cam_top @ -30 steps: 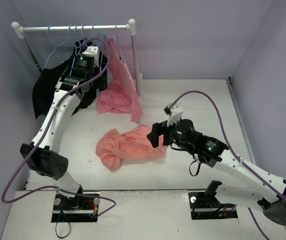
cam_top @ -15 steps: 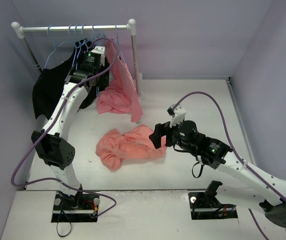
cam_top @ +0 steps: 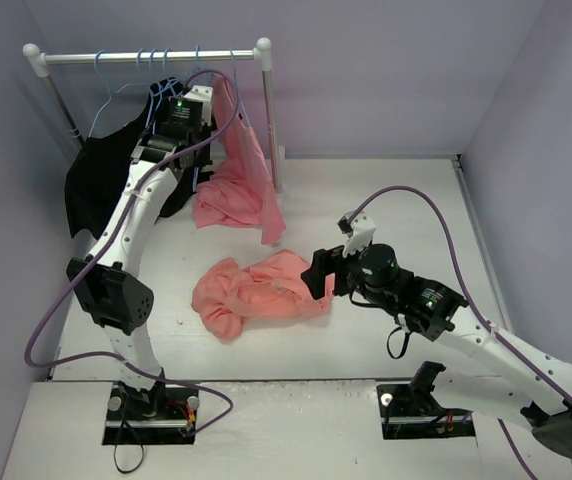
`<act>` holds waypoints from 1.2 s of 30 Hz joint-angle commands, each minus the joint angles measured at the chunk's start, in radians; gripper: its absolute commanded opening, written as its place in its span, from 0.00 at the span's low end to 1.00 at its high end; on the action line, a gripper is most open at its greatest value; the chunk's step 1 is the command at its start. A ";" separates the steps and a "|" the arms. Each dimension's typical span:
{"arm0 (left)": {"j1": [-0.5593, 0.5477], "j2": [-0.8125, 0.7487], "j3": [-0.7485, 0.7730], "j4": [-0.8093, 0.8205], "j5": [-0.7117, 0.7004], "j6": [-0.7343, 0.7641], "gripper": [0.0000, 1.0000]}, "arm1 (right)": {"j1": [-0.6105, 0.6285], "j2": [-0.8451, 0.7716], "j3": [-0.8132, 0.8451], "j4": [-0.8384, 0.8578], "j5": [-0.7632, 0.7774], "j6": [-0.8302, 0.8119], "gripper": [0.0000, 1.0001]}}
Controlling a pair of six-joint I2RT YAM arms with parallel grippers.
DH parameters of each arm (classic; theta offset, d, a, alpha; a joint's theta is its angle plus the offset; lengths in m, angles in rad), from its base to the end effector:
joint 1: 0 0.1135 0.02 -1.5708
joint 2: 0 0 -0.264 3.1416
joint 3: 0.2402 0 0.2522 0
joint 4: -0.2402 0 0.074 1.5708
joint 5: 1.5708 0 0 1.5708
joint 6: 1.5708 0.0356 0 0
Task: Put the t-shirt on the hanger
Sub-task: Pick up the hanger from the clothesline.
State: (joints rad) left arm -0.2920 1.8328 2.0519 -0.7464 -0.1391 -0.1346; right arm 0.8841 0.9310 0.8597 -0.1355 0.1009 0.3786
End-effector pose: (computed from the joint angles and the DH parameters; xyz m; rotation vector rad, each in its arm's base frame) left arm 0.3930 -0.1130 0.4253 0.0810 2.0929 -0.1122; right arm 0.1410 0.1664 0.3452 -0.3891 1.8101 0.8112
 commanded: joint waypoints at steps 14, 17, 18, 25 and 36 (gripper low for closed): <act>0.025 -0.191 -0.057 0.171 0.036 0.043 0.00 | -0.004 -0.012 0.007 0.042 0.010 0.017 0.86; 0.025 -0.223 -0.072 0.170 0.049 0.037 0.00 | -0.002 -0.012 0.005 0.042 0.005 0.017 0.86; 0.025 -0.232 -0.080 0.170 0.055 0.033 0.00 | -0.003 -0.013 0.005 0.042 0.005 0.017 0.86; 0.025 -0.303 -0.146 0.174 0.064 0.045 0.00 | -0.004 -0.008 0.004 0.042 -0.001 0.014 0.86; 0.025 -0.460 -0.232 0.159 0.085 0.068 0.00 | -0.002 0.027 0.006 0.042 -0.006 0.018 0.86</act>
State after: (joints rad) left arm -0.2737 1.5019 1.8479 -0.6429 -0.0713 -0.0811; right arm 0.8841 0.9386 0.8581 -0.1390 0.0994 0.3862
